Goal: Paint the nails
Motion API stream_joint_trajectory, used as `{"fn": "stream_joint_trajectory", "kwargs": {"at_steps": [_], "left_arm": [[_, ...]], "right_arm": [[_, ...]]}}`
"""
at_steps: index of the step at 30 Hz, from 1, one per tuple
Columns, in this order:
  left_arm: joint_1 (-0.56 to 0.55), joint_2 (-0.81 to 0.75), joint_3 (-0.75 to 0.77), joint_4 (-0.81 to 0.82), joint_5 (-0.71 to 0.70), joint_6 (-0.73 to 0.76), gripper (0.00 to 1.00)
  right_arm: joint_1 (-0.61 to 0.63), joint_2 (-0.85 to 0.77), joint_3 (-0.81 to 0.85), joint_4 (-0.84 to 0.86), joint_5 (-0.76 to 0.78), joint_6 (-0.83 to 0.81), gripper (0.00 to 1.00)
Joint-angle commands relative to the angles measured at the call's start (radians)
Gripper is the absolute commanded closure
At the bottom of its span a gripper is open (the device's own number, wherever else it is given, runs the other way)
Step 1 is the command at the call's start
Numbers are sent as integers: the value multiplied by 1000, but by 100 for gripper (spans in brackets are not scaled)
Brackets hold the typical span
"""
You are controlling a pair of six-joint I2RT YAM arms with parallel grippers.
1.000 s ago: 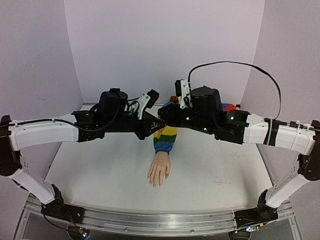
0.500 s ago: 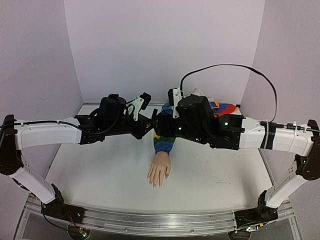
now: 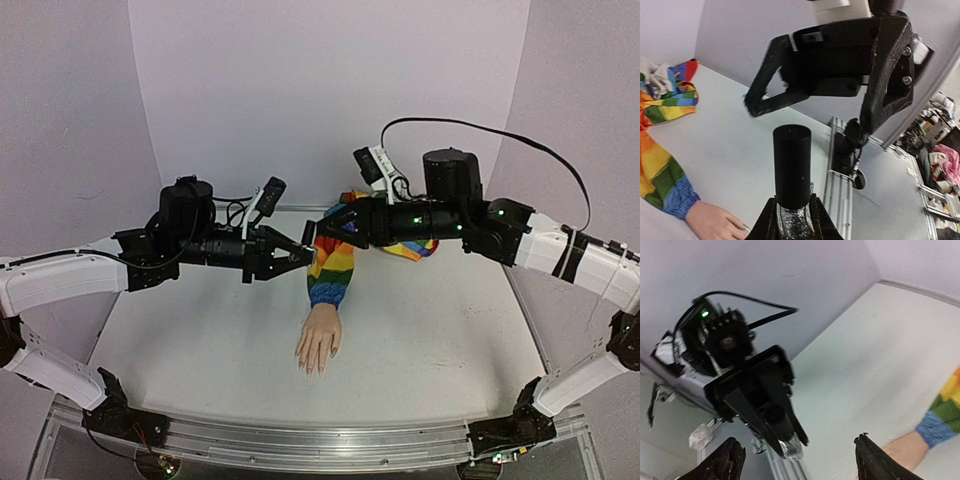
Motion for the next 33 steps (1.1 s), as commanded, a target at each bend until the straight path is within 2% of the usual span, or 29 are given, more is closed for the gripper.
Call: {"fn": "stream_joint_trajectory", "kwargs": {"at_steps": [1, 4, 13, 16, 19, 24, 28, 31, 33], "left_arm": [[1, -12, 70, 59, 272, -23, 100], [-1, -2, 88, 60, 327, -35, 100], [-7, 15, 109, 67, 419, -36, 100], [-6, 19, 111, 67, 421, -35, 100], [-6, 22, 116, 67, 385, -32, 100], [6, 11, 110, 64, 136, 11, 100], [11, 1, 118, 54, -338, 91, 100], [11, 47, 165, 56, -640, 156, 100], [11, 119, 213, 58, -793, 185, 100]], "right_arm": [[16, 16, 29, 200, -356, 7, 24], [17, 39, 53, 209, -366, 21, 31], [16, 104, 84, 292, -422, 84, 73], [17, 113, 84, 316, -440, 94, 84], [15, 120, 66, 329, -464, 101, 100], [16, 100, 0, 317, -405, 82, 100], [33, 82, -48, 256, -244, 73, 100], [88, 87, -51, 154, 72, 65, 100], [149, 100, -49, 75, 384, 131, 100]]}}
